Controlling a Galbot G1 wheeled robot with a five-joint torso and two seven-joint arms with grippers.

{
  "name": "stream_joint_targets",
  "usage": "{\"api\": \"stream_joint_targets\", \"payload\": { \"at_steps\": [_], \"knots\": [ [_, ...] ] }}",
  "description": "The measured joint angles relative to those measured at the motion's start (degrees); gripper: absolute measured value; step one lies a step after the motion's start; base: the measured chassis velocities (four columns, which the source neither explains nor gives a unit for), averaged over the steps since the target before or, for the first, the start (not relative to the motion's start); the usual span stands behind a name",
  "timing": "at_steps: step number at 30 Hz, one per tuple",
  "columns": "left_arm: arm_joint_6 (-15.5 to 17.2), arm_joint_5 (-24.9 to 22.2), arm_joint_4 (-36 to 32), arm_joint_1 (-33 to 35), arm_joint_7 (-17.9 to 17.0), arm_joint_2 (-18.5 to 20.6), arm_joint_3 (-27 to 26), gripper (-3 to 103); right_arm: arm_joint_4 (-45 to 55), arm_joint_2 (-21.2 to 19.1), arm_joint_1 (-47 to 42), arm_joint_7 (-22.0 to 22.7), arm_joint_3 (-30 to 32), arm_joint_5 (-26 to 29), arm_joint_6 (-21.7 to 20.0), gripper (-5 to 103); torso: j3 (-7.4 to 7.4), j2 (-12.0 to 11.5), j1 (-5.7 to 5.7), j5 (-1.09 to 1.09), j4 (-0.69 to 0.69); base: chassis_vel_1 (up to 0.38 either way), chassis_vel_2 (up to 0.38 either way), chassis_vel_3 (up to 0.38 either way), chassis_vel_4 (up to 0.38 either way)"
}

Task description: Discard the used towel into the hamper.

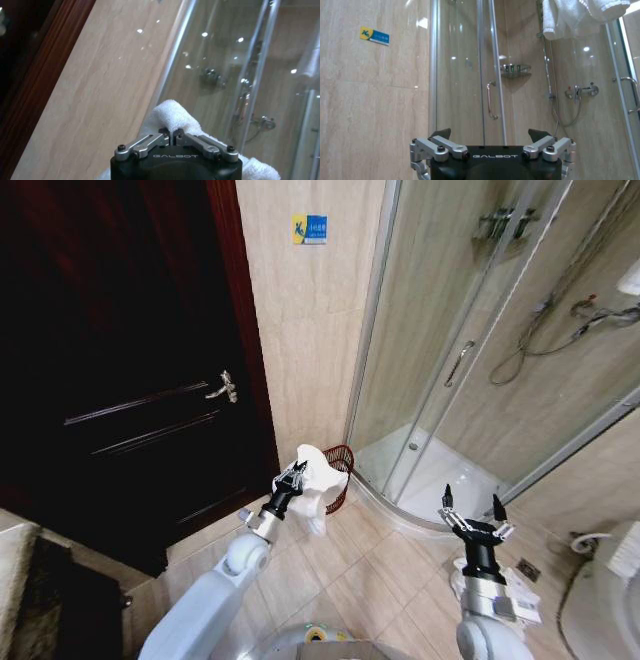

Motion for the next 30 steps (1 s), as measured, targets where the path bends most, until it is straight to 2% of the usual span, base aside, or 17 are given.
{"api": "stream_joint_targets", "payload": {
  "at_steps": [3,9,20,30],
  "knots": [
    [0.1,-0.2,4.0,-2.2,-2.1,-2.1,1.3,2,-0.1,0.8,-0.4,-0.2,-0.7,-0.6,-0.1,100,0.00,0.0,0.00,0.00,0.00,0.000,0.000,0.000,0.000],
    [0.4,0.2,6.4,-4.0,-3.1,-3.4,1.8,2,-0.7,0.9,-1.4,-0.6,-0.5,-0.6,0.4,100,0.00,0.0,0.00,0.01,0.00,0.000,0.000,0.000,0.000],
    [0.2,0.6,6.7,-4.0,-3.1,-3.7,1.5,2,-1.4,0.9,-2.2,-0.7,-0.5,-0.4,2.1,100,-0.01,0.0,-0.02,0.01,0.00,-0.008,0.013,0.014,-0.009],
    [0.2,0.6,5.8,-3.8,-3.2,-2.9,1.1,2,-1.6,0.8,-2.2,-1.0,0.1,0.5,2.3,100,0.00,0.0,0.03,-0.01,0.00,-0.129,0.148,0.139,-0.128]
  ]
}}
